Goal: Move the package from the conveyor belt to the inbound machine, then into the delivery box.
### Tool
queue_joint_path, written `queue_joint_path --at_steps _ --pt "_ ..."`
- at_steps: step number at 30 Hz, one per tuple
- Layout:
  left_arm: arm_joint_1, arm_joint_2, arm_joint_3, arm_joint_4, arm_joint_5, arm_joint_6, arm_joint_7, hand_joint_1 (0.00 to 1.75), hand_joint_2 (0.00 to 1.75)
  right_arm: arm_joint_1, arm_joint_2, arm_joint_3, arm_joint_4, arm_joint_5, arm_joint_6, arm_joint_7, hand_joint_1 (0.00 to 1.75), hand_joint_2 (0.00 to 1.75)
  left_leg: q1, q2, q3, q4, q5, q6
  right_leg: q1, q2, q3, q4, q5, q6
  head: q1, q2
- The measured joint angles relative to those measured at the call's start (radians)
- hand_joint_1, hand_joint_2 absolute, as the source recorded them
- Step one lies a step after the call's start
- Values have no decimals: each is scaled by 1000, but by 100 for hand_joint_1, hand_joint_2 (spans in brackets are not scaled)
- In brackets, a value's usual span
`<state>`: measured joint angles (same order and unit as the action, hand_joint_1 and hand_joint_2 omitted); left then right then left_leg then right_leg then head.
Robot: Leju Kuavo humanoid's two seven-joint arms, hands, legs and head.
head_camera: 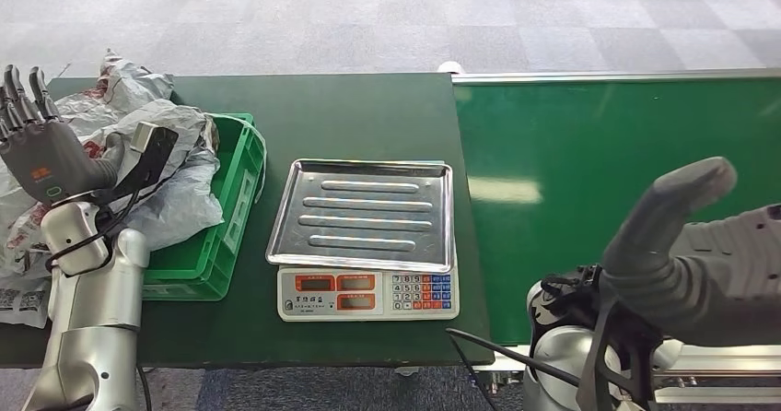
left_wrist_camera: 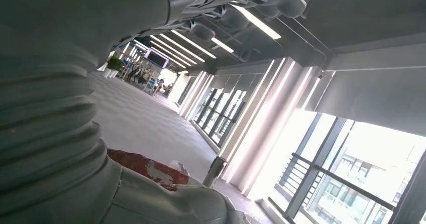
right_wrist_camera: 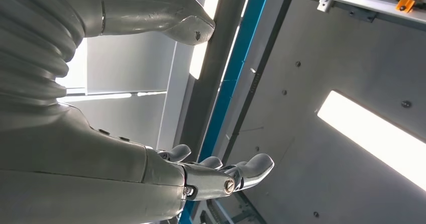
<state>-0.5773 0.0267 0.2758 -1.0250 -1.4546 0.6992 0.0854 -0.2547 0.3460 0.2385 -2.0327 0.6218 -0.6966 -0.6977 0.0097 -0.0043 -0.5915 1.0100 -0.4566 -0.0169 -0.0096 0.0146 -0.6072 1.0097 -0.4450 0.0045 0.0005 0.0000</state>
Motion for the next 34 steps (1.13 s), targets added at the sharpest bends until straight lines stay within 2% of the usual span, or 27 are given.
queue_joint_path --at_steps 2,10,13,15,17,20,22,26,30,34 --pt "0 -1 0 -3 1 0 -6 0 0 0 0 0 0 0 0 0 0 175 0 0 0 0 0 0 0 0 0 0 0 0 0 0" --pt "1 -33 24 -33 92 0 -162 0 0 0 0 0 0 -15 0 0 0 175 0 0 0 0 0 0 0 0 0 0 0 0 0 0" --pt "1 -53 26 -45 165 -1 -228 0 0 0 0 0 0 -18 0 0 0 175 0 0 0 0 0 0 0 0 0 0 0 0 0 0" --pt "3 -66 26 -55 269 -34 -295 0 0 0 0 0 0 -18 0 0 0 175 0 -1 0 0 0 0 0 0 0 0 0 0 0 0" --pt "13 -86 23 -90 480 -136 -408 0 0 0 0 -1 0 -18 0 0 0 175 0 0 0 0 0 0 0 0 0 0 0 0 0 0" --pt "52 -123 2 -208 894 -359 -560 0 0 0 0 -1 0 -26 0 0 0 175 0 0 0 0 0 0 0 0 0 0 0 0 0 0" --pt "87 -140 -24 -311 1104 -501 -605 0 0 0 0 -2 0 -31 0 0 0 175 0 0 0 0 -1 0 0 0 0 0 0 0 0 0" --pt "149 -151 -82 -490 1327 -649 -636 0 0 0 0 -2 1 -36 0 0 0 175 0 0 0 0 -1 0 0 0 0 0 -1 0 0 0" --pt "193 -158 -124 -629 1538 -785 -669 0 175 0 0 -2 2 -49 0 0 0 175 0 0 0 0 -1 0 0 0 0 0 -1 0 0 0" --pt "224 -163 -147 -721 1616 -867 -679 0 175 0 0 -2 2 -74 0 0 0 175 0 0 0 0 -1 0 0 0 0 0 -1 0 0 0"
